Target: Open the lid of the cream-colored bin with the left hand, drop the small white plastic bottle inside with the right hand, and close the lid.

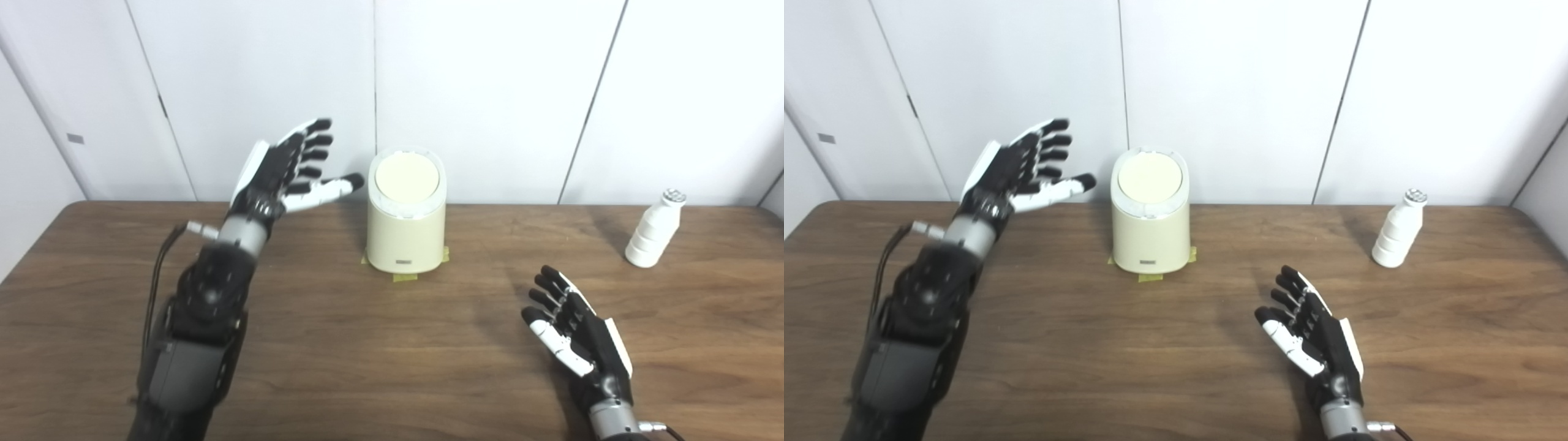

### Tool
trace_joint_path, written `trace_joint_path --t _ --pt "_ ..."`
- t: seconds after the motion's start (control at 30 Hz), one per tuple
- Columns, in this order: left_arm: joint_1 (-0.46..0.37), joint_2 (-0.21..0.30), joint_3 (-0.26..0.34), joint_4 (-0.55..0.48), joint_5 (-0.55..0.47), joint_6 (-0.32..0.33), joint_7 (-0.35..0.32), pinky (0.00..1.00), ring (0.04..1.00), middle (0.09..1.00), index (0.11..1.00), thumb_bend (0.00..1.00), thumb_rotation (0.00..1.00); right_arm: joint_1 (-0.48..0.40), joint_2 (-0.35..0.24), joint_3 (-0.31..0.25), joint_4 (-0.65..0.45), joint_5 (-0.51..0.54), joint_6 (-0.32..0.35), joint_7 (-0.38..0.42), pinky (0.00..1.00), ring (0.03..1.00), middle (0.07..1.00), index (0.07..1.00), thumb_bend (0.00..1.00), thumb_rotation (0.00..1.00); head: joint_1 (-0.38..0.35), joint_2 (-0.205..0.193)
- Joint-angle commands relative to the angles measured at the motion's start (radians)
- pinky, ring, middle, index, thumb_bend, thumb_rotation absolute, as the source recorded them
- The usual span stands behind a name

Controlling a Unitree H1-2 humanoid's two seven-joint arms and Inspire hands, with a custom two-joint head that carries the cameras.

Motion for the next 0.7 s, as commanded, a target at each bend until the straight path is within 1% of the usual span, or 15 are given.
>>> trace_joint_path --t 0.0,0.13,0.33,0.4,0.53,0.6,0.67 --pt "-0.087 0.015 -0.018 0.021 0.037 0.002 -0.022 0.79 0.856 0.889 0.938 0.84 0.20 -0.014 0.001 -0.001 -0.019 -0.003 -0.025 -0.001 0.76 0.842 0.871 0.864 0.52 0.38 0.000 0.001" --pt "-0.165 0.012 -0.047 0.078 0.106 0.004 -0.067 0.78 0.863 0.900 0.943 0.84 0.21 -0.013 0.002 0.000 -0.024 -0.003 -0.022 -0.002 0.75 0.843 0.872 0.862 0.51 0.36 -0.001 0.003" --pt "-0.266 -0.018 -0.054 0.196 0.197 0.004 -0.116 0.74 0.878 0.908 0.946 0.82 0.20 -0.011 0.002 0.004 -0.022 -0.016 -0.024 -0.005 0.75 0.841 0.872 0.863 0.53 0.39 -0.002 0.004" --pt "-0.297 -0.017 -0.069 0.240 0.215 0.003 -0.120 0.72 0.880 0.909 0.954 0.82 0.20 -0.012 0.002 0.005 -0.018 -0.018 -0.027 -0.005 0.75 0.842 0.872 0.864 0.52 0.40 -0.002 0.004" --pt "-0.345 -0.031 -0.088 0.309 0.248 0.003 -0.123 0.71 0.875 0.927 0.953 0.81 0.17 -0.012 0.003 0.006 -0.014 -0.024 -0.030 -0.006 0.75 0.840 0.872 0.861 0.51 0.39 -0.003 0.004" --pt "-0.362 -0.032 -0.108 0.338 0.262 0.001 -0.115 0.71 0.869 0.925 0.942 0.81 0.16 -0.013 0.004 0.008 -0.017 -0.032 -0.026 -0.010 0.75 0.835 0.869 0.862 0.51 0.39 -0.003 0.003" --pt "-0.376 -0.031 -0.136 0.373 0.286 -0.017 -0.099 0.70 0.862 0.924 0.937 0.81 0.15 -0.013 0.004 0.008 -0.015 -0.032 -0.028 -0.010 0.75 0.836 0.869 0.863 0.51 0.39 -0.003 0.003"
